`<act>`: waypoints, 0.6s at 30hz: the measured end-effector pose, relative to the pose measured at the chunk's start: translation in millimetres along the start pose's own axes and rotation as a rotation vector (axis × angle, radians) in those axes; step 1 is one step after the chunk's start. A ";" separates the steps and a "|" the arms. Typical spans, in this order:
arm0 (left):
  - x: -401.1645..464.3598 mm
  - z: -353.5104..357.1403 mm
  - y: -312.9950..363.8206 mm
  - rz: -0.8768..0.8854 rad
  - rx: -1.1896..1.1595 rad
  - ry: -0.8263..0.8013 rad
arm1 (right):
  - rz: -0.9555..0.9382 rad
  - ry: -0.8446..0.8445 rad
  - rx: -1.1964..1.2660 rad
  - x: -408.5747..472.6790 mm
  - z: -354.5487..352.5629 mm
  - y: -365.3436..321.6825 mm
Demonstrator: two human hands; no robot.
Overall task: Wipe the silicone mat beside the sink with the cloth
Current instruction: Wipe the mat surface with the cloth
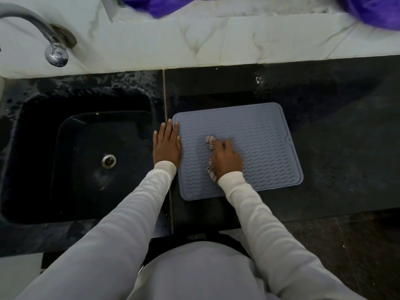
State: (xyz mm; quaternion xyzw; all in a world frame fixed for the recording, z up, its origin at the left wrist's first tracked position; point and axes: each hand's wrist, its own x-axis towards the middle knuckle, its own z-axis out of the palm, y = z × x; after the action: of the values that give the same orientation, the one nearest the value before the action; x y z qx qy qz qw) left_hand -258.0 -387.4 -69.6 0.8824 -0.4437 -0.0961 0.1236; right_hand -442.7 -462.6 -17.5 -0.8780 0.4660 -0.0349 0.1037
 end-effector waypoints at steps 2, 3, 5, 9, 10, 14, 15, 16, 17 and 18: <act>0.3 0.3 -0.7 -0.003 -0.002 0.009 | 0.060 0.031 -0.012 6.6 -4.0 22.2; 0.6 0.4 -0.9 -0.004 -0.004 0.011 | 0.085 0.020 -0.021 9.0 -5.5 33.7; 0.3 0.8 -1.4 -0.004 0.000 0.013 | 0.124 -0.002 -0.039 10.9 -13.1 56.7; 0.2 0.4 -1.0 -0.001 -0.006 0.017 | 0.203 0.037 -0.071 13.8 -30.3 110.5; 0.2 0.3 -0.8 -0.001 -0.006 0.019 | 0.229 0.051 -0.075 15.7 -34.4 124.2; 0.7 1.6 -1.1 -0.010 0.008 0.018 | 0.323 0.050 -0.132 26.8 -45.9 170.2; 1.0 1.6 -1.2 -0.010 0.012 0.020 | 0.332 0.047 -0.136 29.4 -48.0 176.4; 1.0 1.9 -1.4 -0.009 0.013 0.021 | 0.338 0.043 -0.138 31.2 -50.1 179.9; 1.0 2.0 -1.4 -0.008 0.011 0.024 | 0.342 0.035 -0.145 32.7 -51.2 181.1; 0.7 2.3 -1.1 -0.007 0.006 0.024 | 0.349 0.027 -0.153 33.2 -51.2 181.6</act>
State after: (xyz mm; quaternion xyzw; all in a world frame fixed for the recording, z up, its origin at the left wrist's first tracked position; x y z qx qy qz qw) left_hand -257.4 -387.6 -72.2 0.8854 -0.4392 -0.0849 0.1260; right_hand -579.4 -596.5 -7.6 -0.7887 0.6137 0.0073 0.0351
